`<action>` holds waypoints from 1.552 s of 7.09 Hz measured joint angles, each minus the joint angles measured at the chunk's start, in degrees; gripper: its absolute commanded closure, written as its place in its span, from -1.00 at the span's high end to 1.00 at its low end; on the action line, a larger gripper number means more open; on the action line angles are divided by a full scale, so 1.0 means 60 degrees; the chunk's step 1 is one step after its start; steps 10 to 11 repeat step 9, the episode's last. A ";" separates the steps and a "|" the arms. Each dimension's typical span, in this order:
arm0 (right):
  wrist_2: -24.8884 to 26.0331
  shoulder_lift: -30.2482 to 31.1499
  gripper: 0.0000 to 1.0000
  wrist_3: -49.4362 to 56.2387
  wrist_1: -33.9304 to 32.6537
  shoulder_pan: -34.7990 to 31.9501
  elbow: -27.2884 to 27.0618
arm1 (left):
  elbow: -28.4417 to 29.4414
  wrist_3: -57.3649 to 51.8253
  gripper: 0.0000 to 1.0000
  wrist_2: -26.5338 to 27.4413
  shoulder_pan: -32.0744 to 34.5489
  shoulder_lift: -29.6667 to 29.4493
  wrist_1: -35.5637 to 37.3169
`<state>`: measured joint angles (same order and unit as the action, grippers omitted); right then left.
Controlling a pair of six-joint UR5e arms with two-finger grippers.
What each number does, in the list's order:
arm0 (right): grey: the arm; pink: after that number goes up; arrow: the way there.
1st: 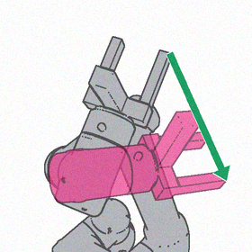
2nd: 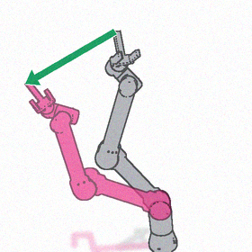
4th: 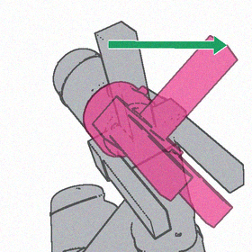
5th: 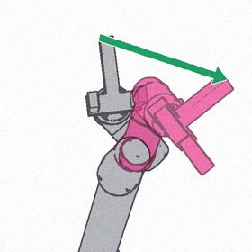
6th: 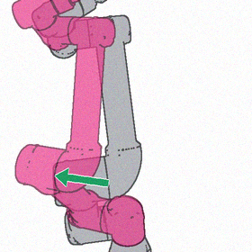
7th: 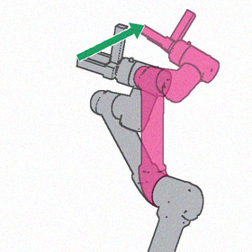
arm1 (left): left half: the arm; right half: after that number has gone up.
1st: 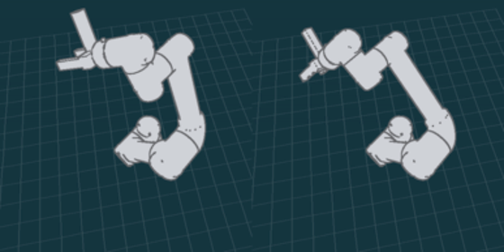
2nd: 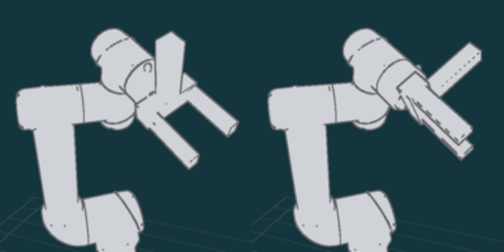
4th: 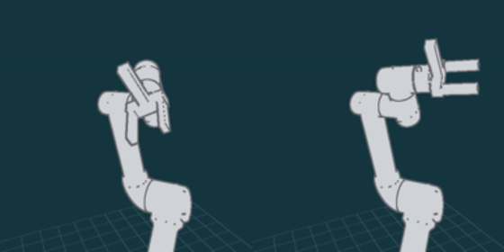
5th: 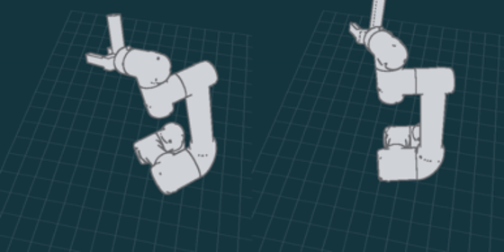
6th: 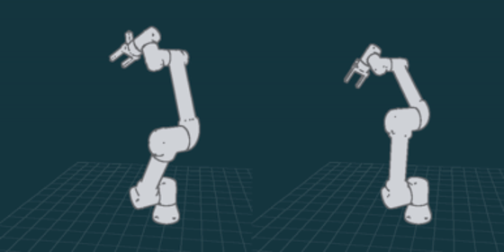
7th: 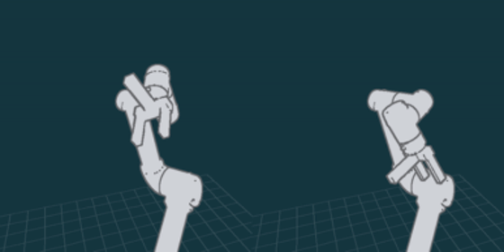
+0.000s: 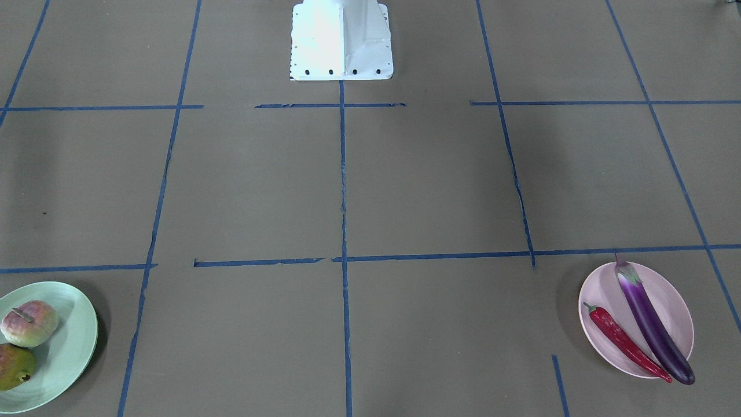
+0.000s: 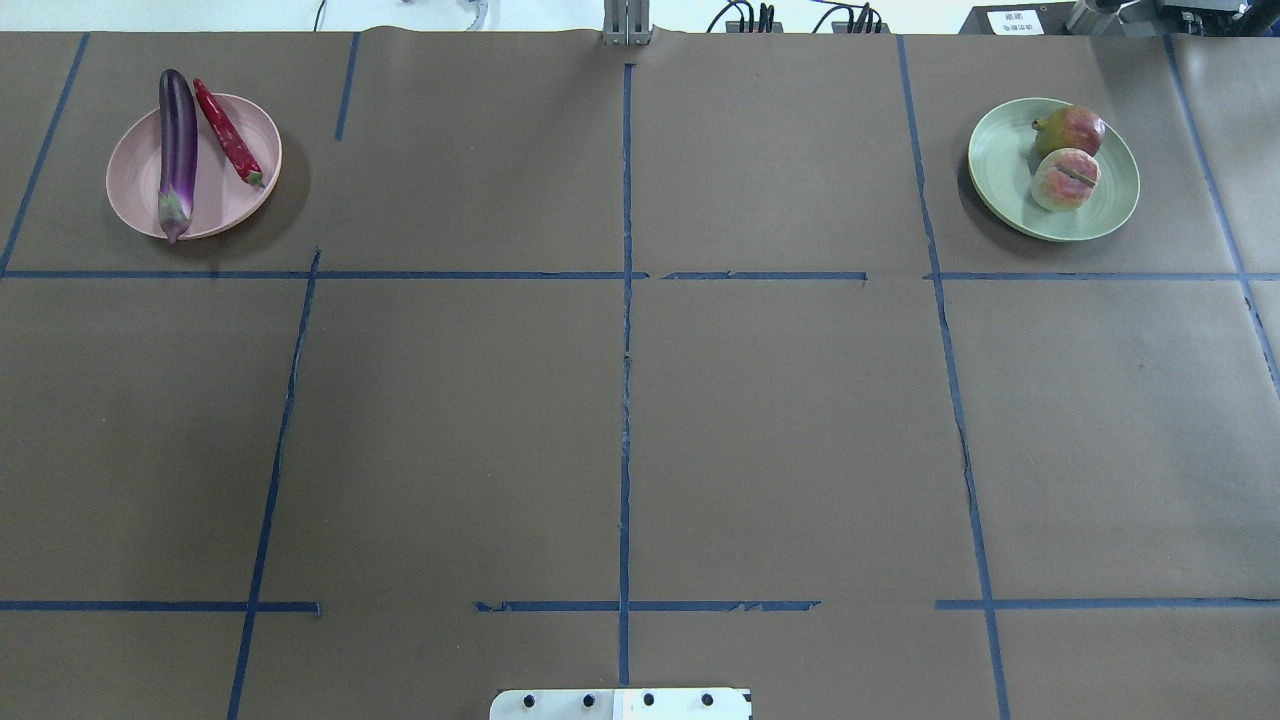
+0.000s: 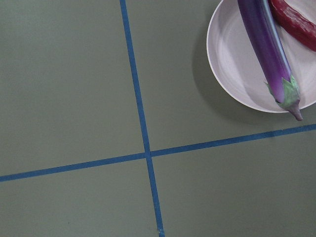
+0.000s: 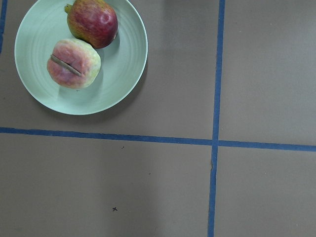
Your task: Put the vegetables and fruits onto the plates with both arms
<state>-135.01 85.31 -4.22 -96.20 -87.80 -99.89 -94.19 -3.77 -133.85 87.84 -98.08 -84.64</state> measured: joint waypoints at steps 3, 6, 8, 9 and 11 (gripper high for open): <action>0.0002 -0.0001 1.00 0.0000 0.0007 -0.0001 -0.0022 | -0.0025 -0.0016 1.00 -0.0014 -0.0006 0.0139 -0.0104; -0.0011 0.0181 1.00 0.0000 0.0008 -0.0005 -0.0044 | -0.0026 -0.0036 1.00 -0.0024 -0.0007 0.0212 0.0136; -0.0126 0.0286 1.00 -0.0002 0.0011 -0.0010 -0.0049 | 0.0014 -0.0065 1.00 -0.0020 -0.0005 0.0283 0.0824; -0.0269 0.0275 1.00 -0.0009 0.0021 -0.0006 -0.0050 | -0.0002 -0.0071 1.00 -0.0017 -0.0003 0.0297 0.1084; -0.0269 0.0275 1.00 -0.0009 0.0021 -0.0006 -0.0050 | -0.0002 -0.0071 1.00 -0.0017 -0.0003 0.0297 0.1084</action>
